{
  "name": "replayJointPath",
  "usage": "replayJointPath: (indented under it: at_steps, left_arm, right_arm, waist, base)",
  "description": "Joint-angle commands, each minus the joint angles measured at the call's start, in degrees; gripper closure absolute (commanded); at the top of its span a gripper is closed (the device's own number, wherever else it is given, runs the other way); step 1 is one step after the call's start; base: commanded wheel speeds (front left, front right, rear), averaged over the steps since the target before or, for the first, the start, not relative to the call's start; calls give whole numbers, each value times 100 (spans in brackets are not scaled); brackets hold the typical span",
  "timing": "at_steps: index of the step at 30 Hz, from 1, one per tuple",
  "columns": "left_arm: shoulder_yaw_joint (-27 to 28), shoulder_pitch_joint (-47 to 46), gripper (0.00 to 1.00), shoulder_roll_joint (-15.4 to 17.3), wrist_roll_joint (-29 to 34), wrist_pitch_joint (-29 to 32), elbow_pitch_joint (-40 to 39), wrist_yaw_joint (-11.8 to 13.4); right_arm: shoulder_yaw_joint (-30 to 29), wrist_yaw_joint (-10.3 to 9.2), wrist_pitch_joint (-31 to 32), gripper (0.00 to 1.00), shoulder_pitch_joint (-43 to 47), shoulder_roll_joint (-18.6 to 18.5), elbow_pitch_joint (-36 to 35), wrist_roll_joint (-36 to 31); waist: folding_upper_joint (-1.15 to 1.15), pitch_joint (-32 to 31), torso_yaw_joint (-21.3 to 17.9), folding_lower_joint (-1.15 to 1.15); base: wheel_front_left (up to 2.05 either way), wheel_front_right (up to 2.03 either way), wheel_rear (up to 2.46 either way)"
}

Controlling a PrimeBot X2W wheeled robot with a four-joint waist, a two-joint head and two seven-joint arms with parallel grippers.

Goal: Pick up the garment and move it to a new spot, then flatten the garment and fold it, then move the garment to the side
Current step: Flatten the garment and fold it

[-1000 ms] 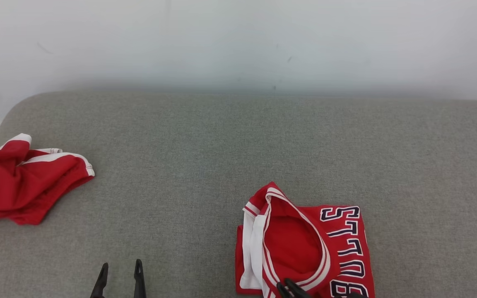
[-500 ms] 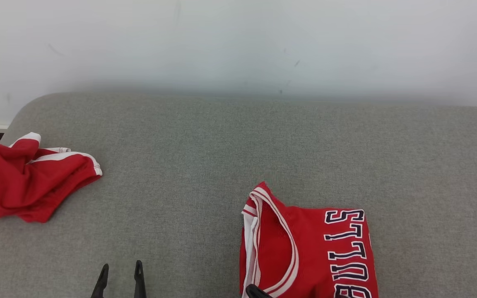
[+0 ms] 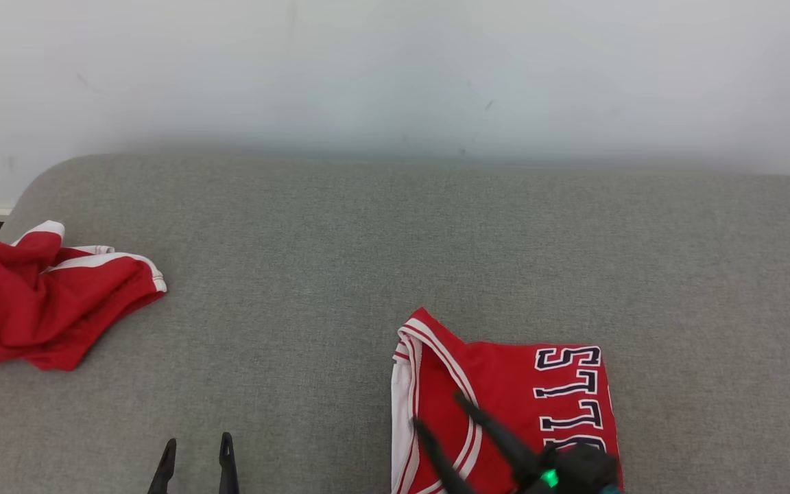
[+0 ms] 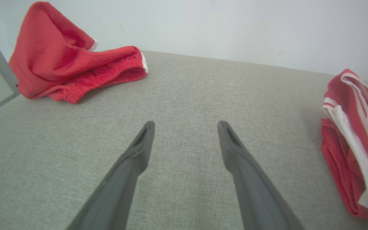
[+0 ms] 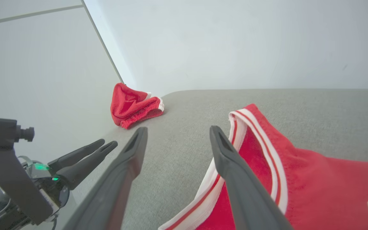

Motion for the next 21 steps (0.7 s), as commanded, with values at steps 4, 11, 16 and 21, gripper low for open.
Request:
replayJointPath:
  at_steps: [4,11,16,21]
  left_arm:
    - [35,57,0,11,-18,-13,-48,20]
    - [8,55,0,12,0,-13,-88,38]
    - [13,33,0,12,2,-13,-132,54]
    - [38,32,0,13,4,-13,-187,69]
  right_arm:
    - [-866,-13,-4,0,215,27,-274,-140]
    - [-2364,-13,-5,0,540,193,-606,-419]
    - [-2881,-13,-6,100,788,300,-624,-509]
    - [-2935,-13,-5,100,814,359,-377,-601]
  waist:
    - [0,15,-80,0]
    - [0,13,-153,0]
    - [0,38,-183,0]
    - [0,104,-231,0]
  base:
    - [0,0,0]
    - [0,0,0]
    - [0,0,0]
    - [0,0,0]
